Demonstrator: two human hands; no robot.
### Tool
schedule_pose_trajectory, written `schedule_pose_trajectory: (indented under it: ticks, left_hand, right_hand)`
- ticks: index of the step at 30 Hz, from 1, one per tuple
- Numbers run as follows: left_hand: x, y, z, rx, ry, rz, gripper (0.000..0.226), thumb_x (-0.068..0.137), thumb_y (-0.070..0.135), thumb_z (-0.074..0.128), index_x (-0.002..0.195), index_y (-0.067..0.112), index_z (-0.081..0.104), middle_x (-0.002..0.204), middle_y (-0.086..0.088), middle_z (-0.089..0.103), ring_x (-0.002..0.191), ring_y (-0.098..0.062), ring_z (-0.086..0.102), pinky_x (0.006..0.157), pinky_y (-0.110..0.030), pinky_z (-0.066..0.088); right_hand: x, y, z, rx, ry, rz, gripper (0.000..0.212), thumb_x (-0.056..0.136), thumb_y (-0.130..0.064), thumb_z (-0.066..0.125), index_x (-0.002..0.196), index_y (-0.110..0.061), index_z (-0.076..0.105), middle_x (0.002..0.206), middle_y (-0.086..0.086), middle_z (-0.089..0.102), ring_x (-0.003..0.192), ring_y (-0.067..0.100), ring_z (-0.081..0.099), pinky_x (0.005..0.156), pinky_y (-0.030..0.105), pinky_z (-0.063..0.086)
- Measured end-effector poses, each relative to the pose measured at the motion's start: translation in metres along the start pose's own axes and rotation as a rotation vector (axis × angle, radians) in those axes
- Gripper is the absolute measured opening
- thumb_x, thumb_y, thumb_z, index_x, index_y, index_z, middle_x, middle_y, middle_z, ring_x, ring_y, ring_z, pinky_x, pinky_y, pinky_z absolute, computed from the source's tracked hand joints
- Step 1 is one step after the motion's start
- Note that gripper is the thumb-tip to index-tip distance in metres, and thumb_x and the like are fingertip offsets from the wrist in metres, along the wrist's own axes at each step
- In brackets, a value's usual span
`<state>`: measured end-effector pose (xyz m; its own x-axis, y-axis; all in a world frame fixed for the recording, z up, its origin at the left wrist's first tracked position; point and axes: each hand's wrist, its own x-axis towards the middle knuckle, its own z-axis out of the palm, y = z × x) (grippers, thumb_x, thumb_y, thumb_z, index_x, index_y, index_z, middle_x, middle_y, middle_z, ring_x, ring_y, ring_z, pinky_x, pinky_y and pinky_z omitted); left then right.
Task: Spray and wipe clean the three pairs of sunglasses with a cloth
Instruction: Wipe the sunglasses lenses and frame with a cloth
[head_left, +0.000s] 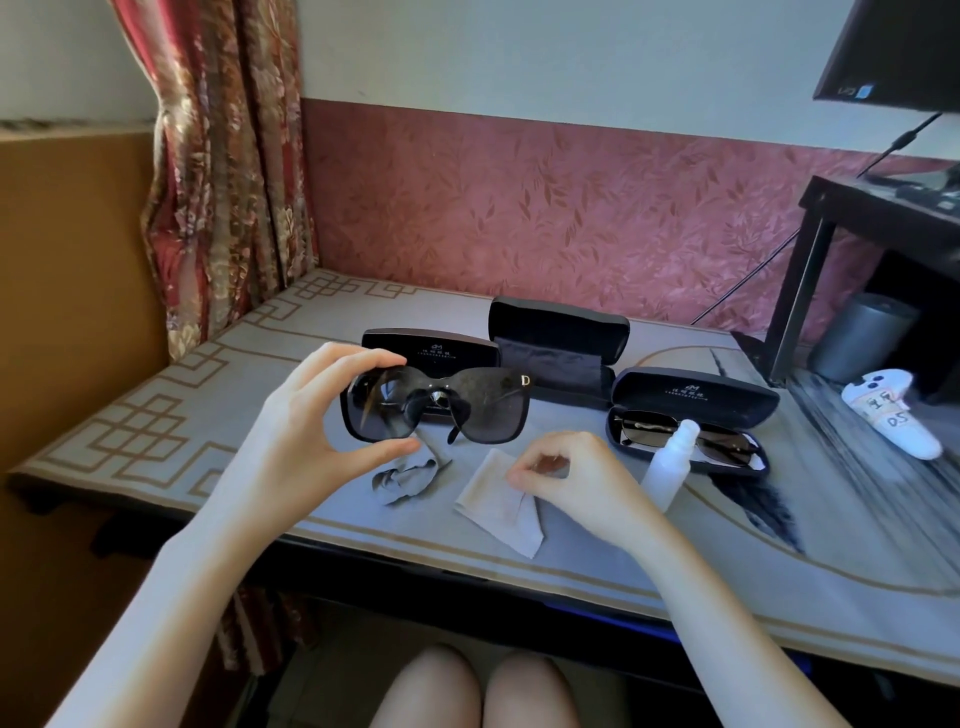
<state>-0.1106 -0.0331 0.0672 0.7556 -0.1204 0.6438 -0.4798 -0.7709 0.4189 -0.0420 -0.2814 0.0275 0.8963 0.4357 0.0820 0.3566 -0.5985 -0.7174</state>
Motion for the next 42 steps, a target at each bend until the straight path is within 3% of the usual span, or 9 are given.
schedule_pose_trajectory:
  ticks: [3,8,13,19,24,29,35,39,42]
  left_hand:
    - [-0.001,-0.001,0.001,0.001,-0.004,-0.002,0.060,0.067,0.037,0.077,0.122,0.021,0.058,0.117,0.022,0.050,0.111,0.020,0.042,0.096,0.000,0.028]
    - [0.000,-0.001,0.002,-0.005,-0.005,-0.001,0.061,0.068,0.040,0.076,0.123,0.020,0.058,0.118,0.020,0.051,0.112,0.018,0.042,0.097,-0.001,0.028]
    - [0.000,-0.001,0.002,-0.001,-0.006,0.002,0.061,0.068,0.039,0.076,0.123,0.019,0.059,0.118,0.019,0.052,0.112,0.019,0.042,0.097,0.000,0.028]
    - [-0.001,-0.002,0.002,0.001,-0.007,0.004,0.062,0.067,0.037,0.079,0.123,0.019,0.059,0.114,0.013,0.055,0.112,0.018,0.042,0.097,-0.001,0.028]
    - [-0.001,-0.001,0.002,-0.013,-0.001,0.008,0.062,0.068,0.039,0.081,0.122,0.020,0.059,0.119,0.016,0.053,0.112,0.019,0.042,0.097,0.000,0.027]
    - [-0.003,-0.001,0.003,-0.014,-0.002,0.002,0.061,0.068,0.039,0.076,0.123,0.021,0.058,0.119,0.019,0.052,0.112,0.017,0.042,0.097,-0.001,0.028]
    - [-0.004,-0.001,0.003,-0.013,-0.002,-0.005,0.061,0.068,0.042,0.075,0.124,0.023,0.058,0.119,0.019,0.052,0.112,0.014,0.044,0.097,-0.003,0.029]
    - [-0.003,0.000,0.003,-0.014,-0.002,-0.002,0.062,0.068,0.042,0.075,0.124,0.022,0.058,0.119,0.018,0.052,0.112,0.016,0.042,0.098,-0.002,0.028]
    - [-0.003,0.000,0.003,-0.014,-0.002,0.000,0.062,0.068,0.040,0.076,0.123,0.020,0.058,0.119,0.019,0.052,0.112,0.017,0.042,0.098,-0.002,0.028]
  right_hand:
    - [0.001,-0.002,-0.006,-0.024,0.013,-0.014,0.015,0.090,-0.024,0.067,0.078,-0.034,0.066,0.093,-0.009,0.063,0.091,-0.001,0.056,0.081,0.016,0.042]
    - [0.004,0.007,-0.004,-0.111,-0.233,-0.075,0.019,0.081,-0.023,0.077,0.094,-0.035,0.071,0.106,-0.011,0.063,0.107,0.003,0.050,0.095,0.016,0.035]
    - [0.006,0.011,0.007,-0.124,-0.174,-0.147,0.004,0.084,-0.025,0.073,0.081,-0.027,0.071,0.099,-0.006,0.062,0.097,0.005,0.050,0.099,0.025,0.033]
    - [0.003,0.006,0.002,-0.102,-0.076,-0.100,0.008,0.087,-0.030,0.069,0.082,-0.034,0.073,0.088,-0.008,0.067,0.091,0.006,0.056,0.088,0.034,0.047]
    - [0.000,0.002,-0.003,-0.089,-0.046,-0.047,0.011,0.090,-0.026,0.067,0.090,-0.027,0.077,0.080,-0.017,0.071,0.083,0.001,0.063,0.081,0.026,0.051]
    - [0.001,0.002,-0.001,-0.109,-0.030,-0.011,0.009,0.087,-0.026,0.069,0.086,-0.028,0.077,0.079,-0.014,0.072,0.080,0.001,0.064,0.079,0.031,0.054]
    - [0.001,0.002,0.003,-0.072,-0.075,0.032,0.008,0.083,-0.030,0.073,0.075,-0.028,0.073,0.074,-0.011,0.067,0.073,0.003,0.056,0.073,0.029,0.047]
    - [0.000,-0.001,0.003,-0.075,-0.119,0.007,0.012,0.091,-0.020,0.065,0.085,-0.025,0.074,0.073,-0.011,0.069,0.068,-0.001,0.058,0.070,0.018,0.045]
    - [-0.002,-0.002,-0.004,-0.074,-0.189,-0.028,0.015,0.088,-0.015,0.069,0.093,-0.028,0.075,0.086,-0.010,0.070,0.077,-0.002,0.057,0.070,0.014,0.042]
